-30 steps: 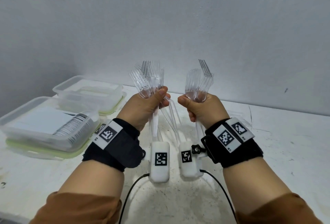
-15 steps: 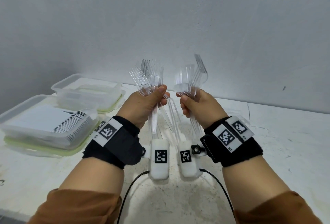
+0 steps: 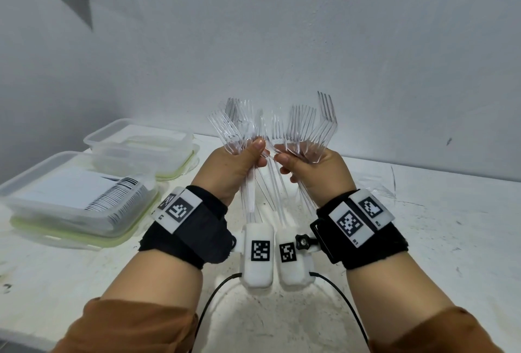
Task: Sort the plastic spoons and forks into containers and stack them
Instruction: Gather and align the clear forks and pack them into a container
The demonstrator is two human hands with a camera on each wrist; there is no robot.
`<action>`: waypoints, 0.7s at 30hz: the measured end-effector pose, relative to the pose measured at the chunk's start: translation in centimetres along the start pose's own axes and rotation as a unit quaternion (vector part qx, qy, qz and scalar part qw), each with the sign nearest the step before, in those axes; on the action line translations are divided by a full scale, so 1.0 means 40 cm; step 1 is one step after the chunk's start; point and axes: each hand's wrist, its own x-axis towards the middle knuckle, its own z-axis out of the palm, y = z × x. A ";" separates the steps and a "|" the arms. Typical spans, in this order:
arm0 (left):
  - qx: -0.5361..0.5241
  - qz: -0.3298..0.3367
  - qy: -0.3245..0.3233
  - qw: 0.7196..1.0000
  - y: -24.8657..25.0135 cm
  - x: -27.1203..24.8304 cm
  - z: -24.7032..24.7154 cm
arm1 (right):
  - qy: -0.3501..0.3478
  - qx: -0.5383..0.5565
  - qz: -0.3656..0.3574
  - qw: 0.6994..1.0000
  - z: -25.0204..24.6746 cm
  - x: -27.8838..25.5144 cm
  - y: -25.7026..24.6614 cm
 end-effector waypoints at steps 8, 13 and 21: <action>-0.021 -0.012 0.017 1.000 0.001 0.001 -0.004 | -0.019 0.012 0.019 1.000 0.019 -0.012 -0.005; -0.019 -0.002 0.004 1.000 -0.001 0.002 -0.005 | -0.034 0.022 0.024 0.999 0.022 -0.013 -0.006; -0.024 -0.011 -0.018 0.999 -0.001 0.004 -0.012 | -0.056 0.030 0.027 0.998 0.016 -0.010 -0.006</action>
